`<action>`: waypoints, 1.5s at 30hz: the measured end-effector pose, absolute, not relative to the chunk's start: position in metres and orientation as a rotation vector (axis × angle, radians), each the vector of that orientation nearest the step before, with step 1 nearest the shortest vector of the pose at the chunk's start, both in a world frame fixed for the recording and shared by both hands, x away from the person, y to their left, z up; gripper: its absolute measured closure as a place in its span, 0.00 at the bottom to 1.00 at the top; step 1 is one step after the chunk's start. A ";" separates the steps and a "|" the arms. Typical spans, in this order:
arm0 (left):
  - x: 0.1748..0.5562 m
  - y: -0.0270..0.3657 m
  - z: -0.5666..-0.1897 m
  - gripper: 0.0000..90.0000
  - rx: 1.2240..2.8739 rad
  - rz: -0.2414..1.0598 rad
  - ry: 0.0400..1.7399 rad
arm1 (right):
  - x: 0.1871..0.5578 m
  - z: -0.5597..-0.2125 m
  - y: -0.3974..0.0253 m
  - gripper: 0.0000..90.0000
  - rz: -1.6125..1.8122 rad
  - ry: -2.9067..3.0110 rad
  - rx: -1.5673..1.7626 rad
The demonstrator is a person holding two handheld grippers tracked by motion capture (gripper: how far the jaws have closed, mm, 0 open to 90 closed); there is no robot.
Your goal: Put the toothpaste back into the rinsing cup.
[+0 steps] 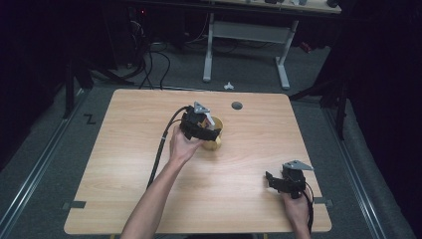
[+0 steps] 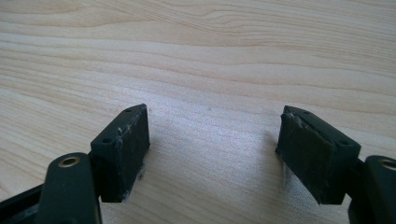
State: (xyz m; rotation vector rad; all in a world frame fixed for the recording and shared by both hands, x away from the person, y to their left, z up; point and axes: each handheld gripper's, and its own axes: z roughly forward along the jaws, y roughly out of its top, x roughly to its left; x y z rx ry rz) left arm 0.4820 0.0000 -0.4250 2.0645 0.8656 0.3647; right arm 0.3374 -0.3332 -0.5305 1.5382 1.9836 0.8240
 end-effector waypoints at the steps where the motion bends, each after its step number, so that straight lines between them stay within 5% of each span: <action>1: 0.481 0.001 -0.424 0.12 2.063 0.364 0.865 | 0.337 -0.531 -0.333 0.28 0.824 1.984 1.539; 45: 0.461 0.042 -0.413 0.19 2.008 0.360 0.890 | 0.337 -0.531 -0.333 0.28 0.824 1.983 1.539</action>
